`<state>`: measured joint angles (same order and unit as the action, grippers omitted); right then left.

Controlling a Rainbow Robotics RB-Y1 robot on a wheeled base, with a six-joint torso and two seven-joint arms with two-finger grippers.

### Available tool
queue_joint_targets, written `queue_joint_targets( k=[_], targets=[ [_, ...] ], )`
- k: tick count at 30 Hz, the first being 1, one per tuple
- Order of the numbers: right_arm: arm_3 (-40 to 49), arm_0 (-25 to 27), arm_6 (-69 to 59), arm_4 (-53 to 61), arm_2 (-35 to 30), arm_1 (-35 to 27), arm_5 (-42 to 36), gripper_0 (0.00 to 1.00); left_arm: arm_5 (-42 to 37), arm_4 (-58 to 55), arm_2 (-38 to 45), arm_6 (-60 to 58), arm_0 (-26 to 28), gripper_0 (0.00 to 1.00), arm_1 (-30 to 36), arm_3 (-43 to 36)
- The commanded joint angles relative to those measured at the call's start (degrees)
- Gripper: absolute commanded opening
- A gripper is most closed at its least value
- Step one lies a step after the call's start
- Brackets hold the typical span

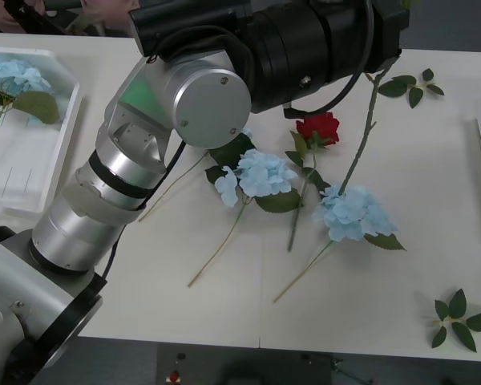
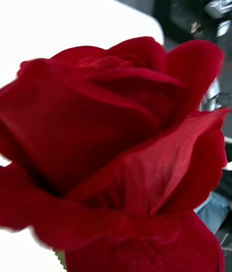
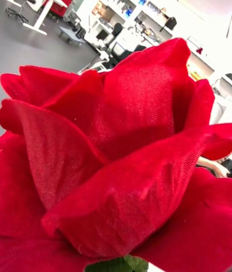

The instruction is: Put the red flowers into the right box and the blue flowers into the left box

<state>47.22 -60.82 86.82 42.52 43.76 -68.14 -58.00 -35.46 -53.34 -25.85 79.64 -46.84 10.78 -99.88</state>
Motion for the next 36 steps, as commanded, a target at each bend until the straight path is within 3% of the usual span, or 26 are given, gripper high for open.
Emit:
queue_joint_targets(
  k=[1,5,12,15,17,21,25,30,36],
  targets=[
    [-7.6,0.5,-1.2,-4.0,0.3,4.6,6.6,0.0,2.2,-0.2,-1.0,-0.5,-1.9,0.0,0.1,-0.8],
    [-15.9,0.5,-2.2,-7.8,0.3,8.5,13.6,0.0,2.9,0.0,-1.2,-0.6,-1.9,0.0,0.3,-0.7],
    [-20.3,1.4,-2.9,-8.8,0.3,10.3,15.6,0.0,2.9,0.0,-1.2,-0.6,-1.9,0.0,0.3,-0.7],
    [-19.5,2.3,-2.9,-8.8,-0.4,10.0,15.6,0.4,2.9,0.0,-1.2,-0.6,-1.9,0.0,0.3,-0.7],
    [-18.5,3.2,-2.4,-8.8,-1.6,9.6,15.6,0.55,2.9,0.0,-1.2,-0.6,-1.9,0.0,0.3,-0.7],
    [-15.6,4.6,-1.9,-7.5,-2.3,8.4,15.6,0.63,2.9,0.0,-1.2,-0.6,-1.9,0.0,0.3,-0.7],
    [-8.8,7.4,-1.0,-2.1,-3.4,5.6,14.8,0.67,2.9,0.0,-1.2,-0.6,-1.9,0.0,0.3,-0.7],
    [8.4,13.6,0.5,12.1,-6.1,-1.6,12.8,0.72,2.9,0.0,-1.2,-0.6,-1.9,0.0,0.3,-0.7],
    [35.5,30.9,1.8,24.7,-22.1,-8.1,13.1,0.74,2.9,0.0,-1.2,-0.6,-1.9,0.0,0.3,-0.7]
  ],
)
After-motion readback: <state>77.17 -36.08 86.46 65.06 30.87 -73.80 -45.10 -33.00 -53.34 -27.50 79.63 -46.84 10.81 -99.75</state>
